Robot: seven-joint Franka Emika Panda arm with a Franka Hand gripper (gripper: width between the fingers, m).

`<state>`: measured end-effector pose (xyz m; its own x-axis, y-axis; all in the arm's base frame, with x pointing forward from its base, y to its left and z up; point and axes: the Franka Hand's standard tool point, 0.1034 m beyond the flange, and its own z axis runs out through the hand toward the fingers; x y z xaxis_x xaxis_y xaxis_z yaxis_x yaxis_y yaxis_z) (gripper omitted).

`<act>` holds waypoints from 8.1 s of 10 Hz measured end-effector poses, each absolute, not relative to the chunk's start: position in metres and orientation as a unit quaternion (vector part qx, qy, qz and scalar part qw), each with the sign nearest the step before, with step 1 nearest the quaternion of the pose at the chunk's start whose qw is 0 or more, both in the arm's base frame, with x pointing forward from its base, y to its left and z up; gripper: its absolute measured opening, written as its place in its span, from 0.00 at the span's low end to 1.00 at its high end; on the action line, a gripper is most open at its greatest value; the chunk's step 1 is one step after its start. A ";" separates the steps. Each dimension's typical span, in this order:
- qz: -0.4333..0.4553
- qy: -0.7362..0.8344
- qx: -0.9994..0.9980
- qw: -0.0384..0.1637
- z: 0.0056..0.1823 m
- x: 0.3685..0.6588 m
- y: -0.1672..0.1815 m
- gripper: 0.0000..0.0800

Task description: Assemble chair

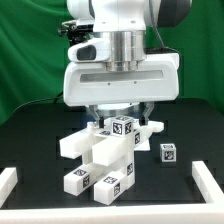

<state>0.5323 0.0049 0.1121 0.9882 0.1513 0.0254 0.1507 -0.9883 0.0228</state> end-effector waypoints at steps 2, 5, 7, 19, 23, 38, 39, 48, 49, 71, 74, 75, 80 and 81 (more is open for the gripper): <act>0.002 0.214 0.977 0.017 0.112 0.532 0.006 0.81; 0.002 0.225 0.974 0.013 0.113 0.534 0.006 0.66; 0.002 0.170 0.985 0.012 0.113 0.534 0.006 0.35; 0.012 -0.324 0.946 -0.004 0.112 0.542 0.001 0.35; 0.011 -0.071 0.997 0.000 0.110 0.541 -0.011 0.79; 0.018 0.101 0.995 0.013 0.109 0.541 -0.003 0.35; 0.018 0.062 0.998 0.012 0.109 0.541 -0.003 0.35; 0.037 -0.344 0.938 -0.025 0.110 0.545 -0.002 0.35; 0.035 -0.386 0.921 -0.028 0.110 0.545 -0.002 0.35; 0.062 -0.010 0.998 -0.006 0.109 0.550 -0.012 0.34; 0.061 -0.130 0.990 -0.014 0.108 0.550 -0.011 0.34; 0.060 -0.187 0.980 -0.017 0.108 0.552 -0.010 0.34; 0.057 -0.459 0.886 -0.038 0.110 0.556 -0.015 0.34; 0.055 -0.504 0.861 -0.046 0.111 0.556 -0.015 0.34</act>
Offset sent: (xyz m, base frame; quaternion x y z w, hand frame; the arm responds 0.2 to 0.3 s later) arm 0.0000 0.0000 0.0000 0.0000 0.0000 0.0650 0.9979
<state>0.5563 -0.0154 0.1110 0.4868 -0.8722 0.0478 -0.8622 -0.4885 -0.1342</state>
